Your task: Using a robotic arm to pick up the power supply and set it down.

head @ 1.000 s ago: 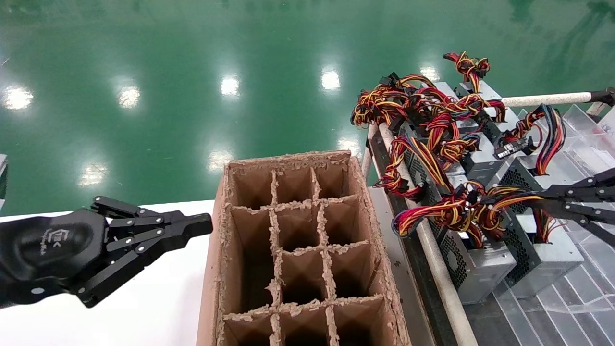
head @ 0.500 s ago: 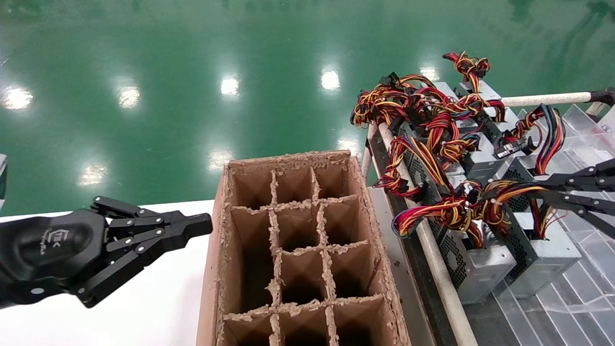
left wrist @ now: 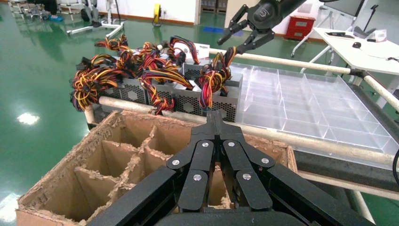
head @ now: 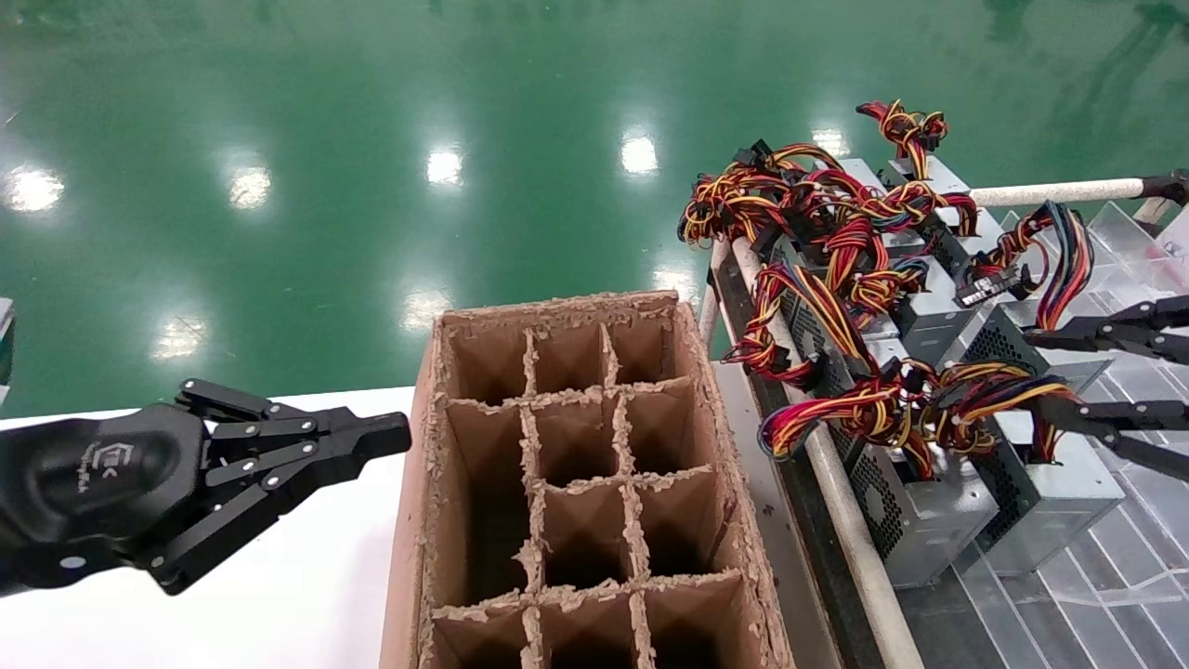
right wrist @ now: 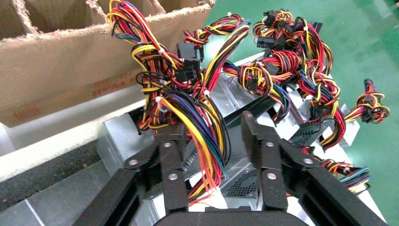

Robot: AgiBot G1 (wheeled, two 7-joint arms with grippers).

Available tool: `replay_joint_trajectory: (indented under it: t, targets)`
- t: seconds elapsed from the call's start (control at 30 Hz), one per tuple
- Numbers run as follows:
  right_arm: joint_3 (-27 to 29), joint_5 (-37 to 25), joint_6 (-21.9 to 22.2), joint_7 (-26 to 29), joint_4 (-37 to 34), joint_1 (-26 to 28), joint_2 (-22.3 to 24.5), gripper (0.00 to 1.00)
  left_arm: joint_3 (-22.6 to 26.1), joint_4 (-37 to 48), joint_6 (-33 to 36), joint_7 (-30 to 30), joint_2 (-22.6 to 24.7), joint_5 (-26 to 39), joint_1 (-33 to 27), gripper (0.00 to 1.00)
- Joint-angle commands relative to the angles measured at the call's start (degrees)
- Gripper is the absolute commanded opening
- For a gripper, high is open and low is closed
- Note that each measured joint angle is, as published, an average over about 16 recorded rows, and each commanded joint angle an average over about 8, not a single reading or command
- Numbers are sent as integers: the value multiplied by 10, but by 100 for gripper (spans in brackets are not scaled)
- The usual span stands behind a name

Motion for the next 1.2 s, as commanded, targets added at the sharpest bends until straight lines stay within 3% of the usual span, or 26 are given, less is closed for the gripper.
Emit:
replay_joint_trajectory:
  t: [0.03, 0.4, 0.6, 0.83, 0.87, 0.9, 1.1, 1.13, 1.2]
  targets:
    - [0, 1, 1, 4, 0, 0, 1, 100, 0, 0, 0, 0, 0, 0, 0, 0]
    - [8, -28, -100, 43, -1, 41, -29, 100, 0, 0, 0, 0, 0, 0, 0, 0]
    - [26, -20, -84, 48, -1, 60, -32, 100, 0, 0, 0, 0, 0, 0, 0, 0]
    - [45, 6, -68, 32, -2, 46, -35, 100, 0, 0, 0, 0, 0, 0, 0, 0]
    - [49, 8, -70, 31, -2, 41, -39, 100, 0, 0, 0, 0, 0, 0, 0, 5]
    - [55, 9, -73, 32, -3, 35, -43, 100, 0, 0, 0, 0, 0, 0, 0, 16]
    - [94, 28, -86, 32, -8, -14, -68, 100, 0, 0, 0, 0, 0, 0, 0, 91]
    - [100, 32, -88, 31, -8, -22, -72, 100, 0, 0, 0, 0, 0, 0, 0, 99]
    - [114, 39, -91, 31, -10, -39, -81, 100, 0, 0, 0, 0, 0, 0, 0, 100]
